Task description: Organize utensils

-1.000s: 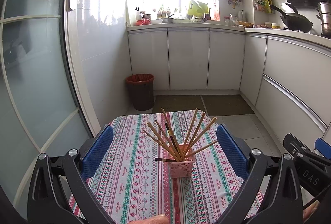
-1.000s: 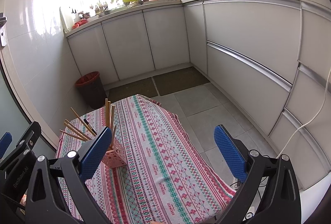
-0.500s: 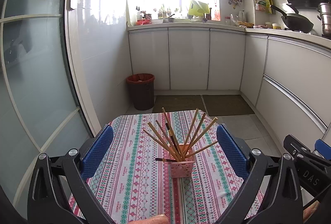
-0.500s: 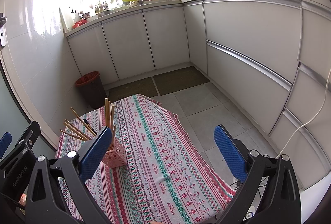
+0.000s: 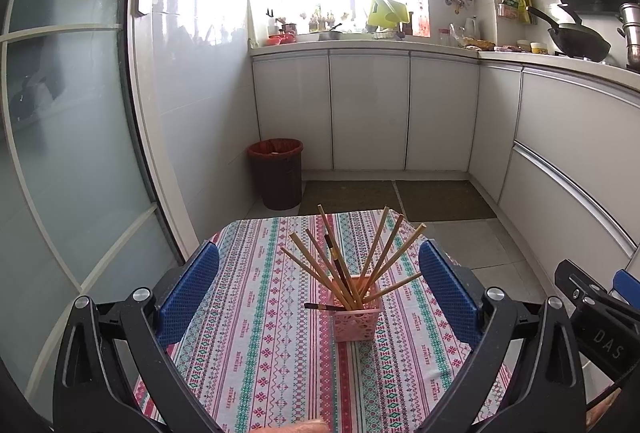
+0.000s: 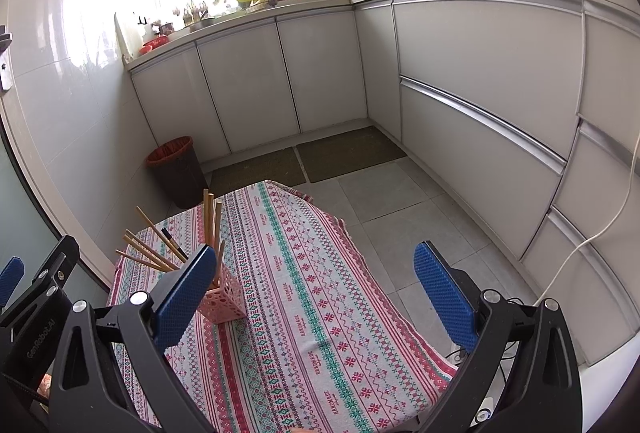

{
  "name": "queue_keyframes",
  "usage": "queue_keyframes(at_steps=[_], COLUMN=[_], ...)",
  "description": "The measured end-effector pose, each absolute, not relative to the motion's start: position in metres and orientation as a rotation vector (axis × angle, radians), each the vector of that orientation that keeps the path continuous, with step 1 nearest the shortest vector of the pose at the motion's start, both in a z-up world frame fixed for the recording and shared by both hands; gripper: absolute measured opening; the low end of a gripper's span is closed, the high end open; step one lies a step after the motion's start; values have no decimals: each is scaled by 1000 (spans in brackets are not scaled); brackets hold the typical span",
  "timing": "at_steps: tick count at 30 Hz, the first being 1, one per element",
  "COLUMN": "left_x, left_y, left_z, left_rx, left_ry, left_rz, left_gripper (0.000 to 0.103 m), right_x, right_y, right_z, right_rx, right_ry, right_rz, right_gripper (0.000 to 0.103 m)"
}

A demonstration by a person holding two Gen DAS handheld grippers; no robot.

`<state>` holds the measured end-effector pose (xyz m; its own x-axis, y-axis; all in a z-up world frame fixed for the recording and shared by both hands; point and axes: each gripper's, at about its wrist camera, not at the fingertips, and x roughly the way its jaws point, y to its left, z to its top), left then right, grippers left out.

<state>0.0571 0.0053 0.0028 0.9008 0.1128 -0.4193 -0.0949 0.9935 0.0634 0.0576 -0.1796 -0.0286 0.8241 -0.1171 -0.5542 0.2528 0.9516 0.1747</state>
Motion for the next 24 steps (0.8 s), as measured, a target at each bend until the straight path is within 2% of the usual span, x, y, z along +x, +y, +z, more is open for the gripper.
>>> queue_keyframes(at_steps=[8, 14, 16, 18, 20, 24], left_x=[56, 55, 56, 57, 57, 56], left_y=[0, -3, -4, -5, -6, -6], left_z=[3, 2, 1, 2, 3, 4], left_rx=[48, 60, 63, 68, 76, 68], left_ry=[420, 406, 413, 416, 420, 428], left_rz=[74, 47, 45, 52, 58, 75], left_gripper=[95, 86, 85, 87, 97, 96], right_x=[61, 61, 61, 61, 61, 61], right_y=[-178, -179, -179, -179, -180, -181], right_z=[-32, -31, -32, -31, -31, -31], right_rx=[249, 254, 250, 248, 249, 255], right_ry=[588, 588, 587, 585, 582, 582], right_rz=[-196, -199, -199, -199, -202, -206], right_gripper=[96, 96, 96, 96, 96, 96])
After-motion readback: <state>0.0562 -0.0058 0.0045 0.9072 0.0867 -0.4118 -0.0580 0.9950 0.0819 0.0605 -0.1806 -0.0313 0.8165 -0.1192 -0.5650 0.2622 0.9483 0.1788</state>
